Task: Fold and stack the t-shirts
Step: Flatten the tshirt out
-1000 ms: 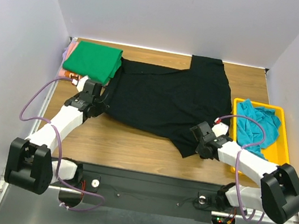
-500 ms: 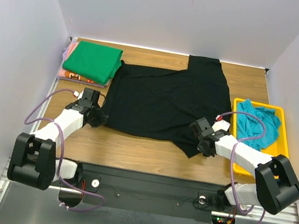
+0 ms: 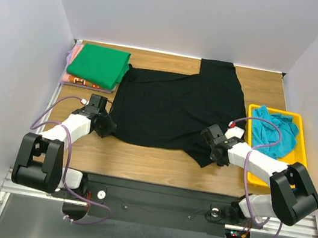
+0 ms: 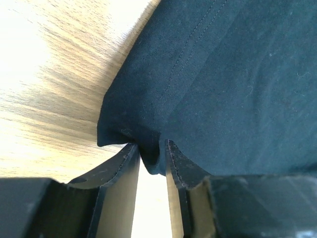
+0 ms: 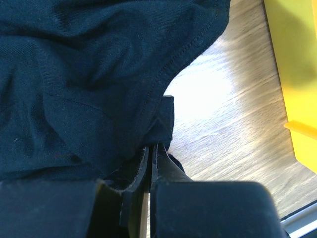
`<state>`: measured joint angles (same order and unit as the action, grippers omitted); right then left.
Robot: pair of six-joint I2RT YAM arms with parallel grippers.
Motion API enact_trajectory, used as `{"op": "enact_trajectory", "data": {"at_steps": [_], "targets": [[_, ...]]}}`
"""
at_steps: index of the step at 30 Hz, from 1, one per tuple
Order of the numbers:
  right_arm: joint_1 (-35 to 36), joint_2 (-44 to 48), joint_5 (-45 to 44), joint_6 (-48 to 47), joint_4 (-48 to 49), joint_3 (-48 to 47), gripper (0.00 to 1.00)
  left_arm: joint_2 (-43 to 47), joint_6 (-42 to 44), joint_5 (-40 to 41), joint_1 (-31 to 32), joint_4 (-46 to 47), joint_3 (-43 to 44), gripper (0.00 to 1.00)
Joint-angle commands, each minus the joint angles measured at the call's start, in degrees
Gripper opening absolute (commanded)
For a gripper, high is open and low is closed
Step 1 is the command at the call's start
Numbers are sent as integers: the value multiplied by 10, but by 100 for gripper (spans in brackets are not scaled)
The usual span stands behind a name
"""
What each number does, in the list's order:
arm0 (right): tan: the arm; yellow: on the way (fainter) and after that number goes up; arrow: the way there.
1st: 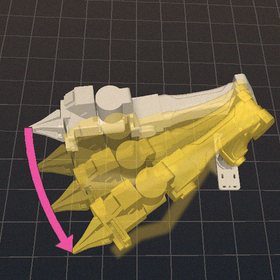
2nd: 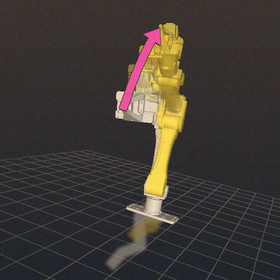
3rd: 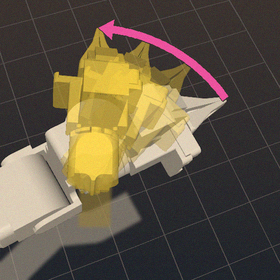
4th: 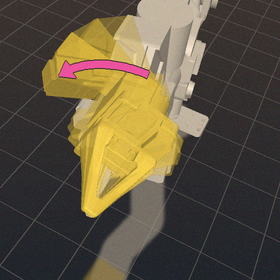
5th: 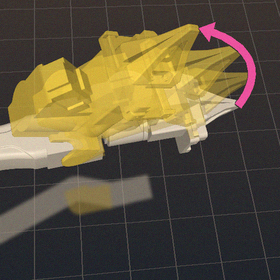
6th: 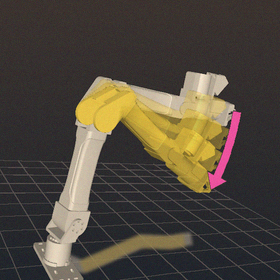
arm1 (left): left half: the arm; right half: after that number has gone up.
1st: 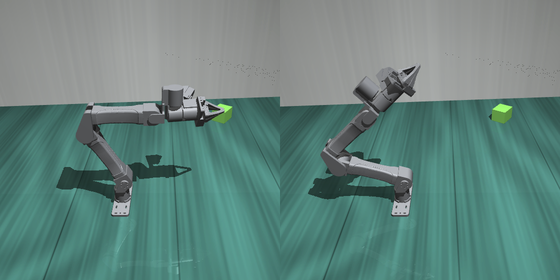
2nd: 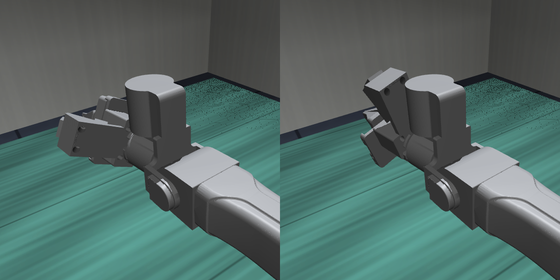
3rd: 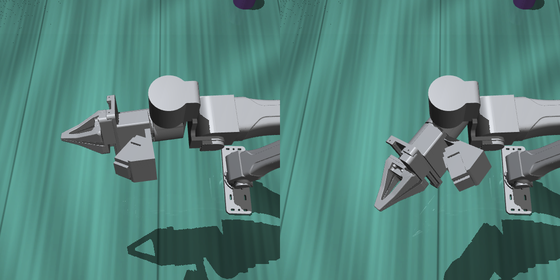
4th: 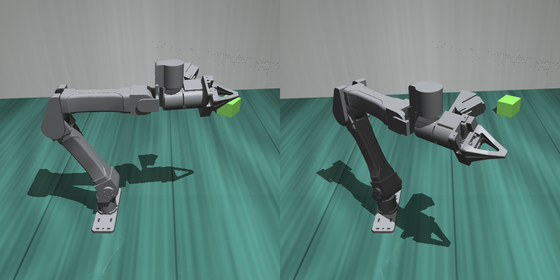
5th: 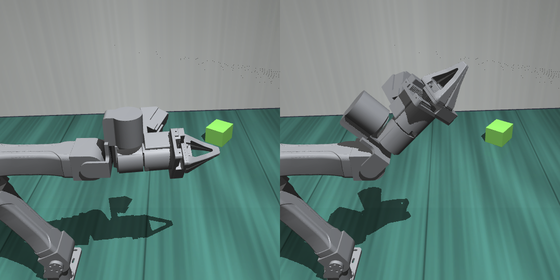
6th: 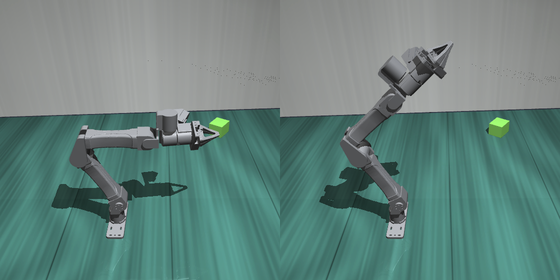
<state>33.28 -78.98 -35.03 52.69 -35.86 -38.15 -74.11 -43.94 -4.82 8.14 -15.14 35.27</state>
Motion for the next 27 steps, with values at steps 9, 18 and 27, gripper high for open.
{"op": "enact_trajectory", "data": {"at_steps": [9, 18, 27], "targets": [[-9, -25, 0, -2, -37, 11, 0, 23, 8, -5, -2, -22, 23, 29], [-9, -28, -3, -1, -38, 11, 0, 64, 5, 63, -29, -93, 56, 0], [-13, -37, -10, 7, -44, 7, 0, 117, -4, 133, -117, -158, 73, 3]]}}
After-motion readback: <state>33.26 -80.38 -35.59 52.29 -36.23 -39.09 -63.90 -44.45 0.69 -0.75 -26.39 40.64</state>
